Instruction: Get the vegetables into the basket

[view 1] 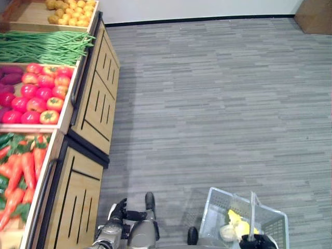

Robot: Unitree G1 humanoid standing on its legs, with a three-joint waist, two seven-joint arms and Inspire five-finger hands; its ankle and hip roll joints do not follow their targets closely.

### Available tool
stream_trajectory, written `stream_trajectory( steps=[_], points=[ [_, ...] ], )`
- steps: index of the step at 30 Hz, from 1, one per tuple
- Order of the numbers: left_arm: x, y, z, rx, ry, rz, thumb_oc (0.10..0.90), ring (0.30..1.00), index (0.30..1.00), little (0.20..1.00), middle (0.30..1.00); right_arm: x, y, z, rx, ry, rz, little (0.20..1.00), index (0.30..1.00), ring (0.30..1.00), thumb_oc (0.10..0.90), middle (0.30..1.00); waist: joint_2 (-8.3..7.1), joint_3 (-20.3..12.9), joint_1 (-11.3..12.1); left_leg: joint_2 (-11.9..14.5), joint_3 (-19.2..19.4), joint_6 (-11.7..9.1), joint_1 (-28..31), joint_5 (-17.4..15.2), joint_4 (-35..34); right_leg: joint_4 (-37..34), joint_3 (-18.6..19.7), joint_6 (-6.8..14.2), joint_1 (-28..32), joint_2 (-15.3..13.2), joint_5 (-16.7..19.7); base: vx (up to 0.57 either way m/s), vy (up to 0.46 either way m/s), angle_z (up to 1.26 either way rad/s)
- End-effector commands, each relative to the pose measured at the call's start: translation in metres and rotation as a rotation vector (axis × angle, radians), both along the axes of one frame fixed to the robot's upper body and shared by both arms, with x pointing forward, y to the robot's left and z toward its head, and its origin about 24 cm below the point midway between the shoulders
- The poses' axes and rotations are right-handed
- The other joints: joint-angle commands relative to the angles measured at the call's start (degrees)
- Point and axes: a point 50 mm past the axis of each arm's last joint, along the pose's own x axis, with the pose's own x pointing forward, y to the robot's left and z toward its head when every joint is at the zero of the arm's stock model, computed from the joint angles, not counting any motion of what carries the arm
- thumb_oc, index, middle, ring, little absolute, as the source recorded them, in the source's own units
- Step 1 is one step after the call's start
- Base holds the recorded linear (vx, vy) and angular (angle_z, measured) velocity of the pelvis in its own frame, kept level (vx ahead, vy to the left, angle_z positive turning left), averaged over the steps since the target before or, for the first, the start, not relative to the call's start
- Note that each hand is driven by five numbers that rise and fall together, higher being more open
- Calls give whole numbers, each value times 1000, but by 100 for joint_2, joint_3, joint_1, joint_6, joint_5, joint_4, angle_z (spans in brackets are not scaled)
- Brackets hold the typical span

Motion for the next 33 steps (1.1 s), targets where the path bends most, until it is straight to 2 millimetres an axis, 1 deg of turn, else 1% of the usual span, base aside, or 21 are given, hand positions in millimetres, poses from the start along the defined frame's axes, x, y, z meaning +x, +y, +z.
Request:
stream_trajectory(
  steps=[1,3,4,5,6,7,8,9,12,13,15,17,18,21,22,25,26,28,31,32,33],
  points=[
    [-12,5,-2,25,13,8,900,1000,1000,1000,1000,16,-24,14,-80,-61,70,300,300,300,400,300,-193,-13,313,219,-13,-551,-723,-806,1145,-157,294,439,-61,-489,550,118,156,-20],
    [-8,7,0,29,-1,8,900,1000,1000,1000,1000,22,-21,14,-74,-72,86,300,300,300,400,300,-242,-7,329,148,51,-477,-707,-926,1150,-88,319,502,-138,-572,814,86,112,-5],
    [-8,7,0,30,-2,8,900,1000,1000,1000,1000,22,-21,14,-74,-72,86,300,300,300,400,300,-245,-7,335,147,57,-475,-705,-927,1148,-89,326,504,-140,-575,815,120,157,2],
    [-5,9,1,39,-11,11,900,1000,1000,1000,1000,28,-17,14,-70,-85,111,300,300,300,400,300,-285,-19,350,78,158,-407,-612,-949,996,36,270,562,-266,-650,1203,97,129,2],
    [-4,10,2,39,-13,9,900,1000,1000,1000,1000,29,-16,14,-69,-88,115,300,300,300,400,300,-286,-14,361,41,176,-377,-540,-954,899,161,277,566,-337,-648,1332,168,240,-10],
    [-3,11,2,42,-17,10,900,1000,1000,1000,1000,31,-15,14,-69,-92,123,300,300,300,400,300,-213,1,361,7,186,-303,-328,-966,662,659,262,556,-583,-601,1542,95,140,-30],
    [-3,11,2,41,-17,10,900,1000,1000,1000,1000,31,-15,14,-69,-92,123,300,300,300,400,300,-215,4,369,4,194,-302,-317,-960,648,670,273,557,-588,-603,1537,199,238,-21],
    [-1,13,4,45,-17,-4,900,1000,1000,1000,1000,36,-13,15,-69,-100,135,300,300,300,400,300,-106,73,284,-32,195,-262,98,-995,370,1004,187,487,-965,-484,1638,247,159,-14],
    [-2,16,4,50,-11,4,900,1000,1000,1000,1000,35,-13,14,-70,-99,138,300,300,300,400,300,35,192,141,3,99,-321,519,-1126,308,717,9,372,-1429,-292,1202,298,45,0],
    [-3,16,3,48,-4,6,900,1000,1000,1000,1000,34,-13,14,-67,-96,136,300,300,300,400,300,53,245,46,-21,5,-366,708,-1229,336,314,70,390,-1587,-227,1158,443,-104,38],
    [-5,16,2,43,2,19,900,1000,1000,1000,1000,32,-12,13,-63,-82,141,300,300,300,400,300,7,311,-188,-141,-329,-460,1150,-1541,417,-477,509,539,-2038,-118,1553,560,-155,57],
    [-8,15,1,36,10,33,900,1000,1000,1000,1000,29,-14,12,-64,-63,145,300,300,300,400,300,22,313,-291,-152,-547,-473,1409,-1709,439,-698,588,575,-2168,-30,1665,520,-214,133],
    [-21,9,-5,10,44,48,900,1000,1000,1000,1000,19,-20,12,-68,-31,138,300,300,300,400,300,53,199,-303,-102,-916,-561,1699,-1805,479,-343,560,472,-2057,18,1685,481,-267,173],
    [-27,4,-8,-5,62,47,900,1000,1000,1000,1000,18,-26,15,-85,-23,143,300,300,300,400,300,101,159,-312,-5,-1038,-629,1727,-1766,550,-185,469,372,-2025,96,1581,277,-250,107],
    [-32,4,-10,-7,77,50,900,1000,1000,1000,1000,17,-31,17,-96,-24,146,300,300,300,400,300,145,136,-287,144,-1163,-732,1693,-1607,636,92,366,251,-2012,210,1363,177,-223,63],
    [-33,6,-10,-5,79,58,900,1000,1000,1000,1000,19,-35,19,-103,-32,141,300,300,300,400,300,173,138,-283,262,-1326,-795,1660,-1492,628,396,322,146,-2056,288,1132,124,-210,40],
    [-32,6,-9,-1,77,55,900,1000,1000,1000,1000,18,-37,19,-109,-31,138,300,300,300,400,300,192,134,-264,319,-1427,-831,1650,-1340,546,484,243,98,-2073,318,1045,122,-210,43],
    [-32,5,-10,-5,79,60,900,1000,1000,1000,1000,16,-38,20,-112,-20,139,300,300,300,400,300,184,81,-247,396,-1512,-876,1606,-1306,607,399,136,21,-1978,355,951,147,-210,33],
    [-29,5,-9,-11,63,75,900,1000,1000,1000,1000,13,-41,20,-118,-7,140,300,300,300,400,300,152,76,-215,392,-1338,-946,1393,-1146,991,233,-37,-39,-1749,301,917,99,-144,60],
    [-22,3,-7,-14,47,65,900,1000,1000,1000,1000,7,-44,20,-124,7,121,300,300,300,400,300,97,146,-249,509,-532,-970,1075,-994,1296,43,-362,-81,-1382,128,826,32,-133,89],
    [-19,1,-6,-14,38,54,900,1000,1000,1000,1000,4,-47,21,-132,15,104,300,300,300,400,300,93,188,-271,674,7,-951,921,-947,1266,-20,-546,-79,-1233,30,774,28,-153,107]
  ],
)
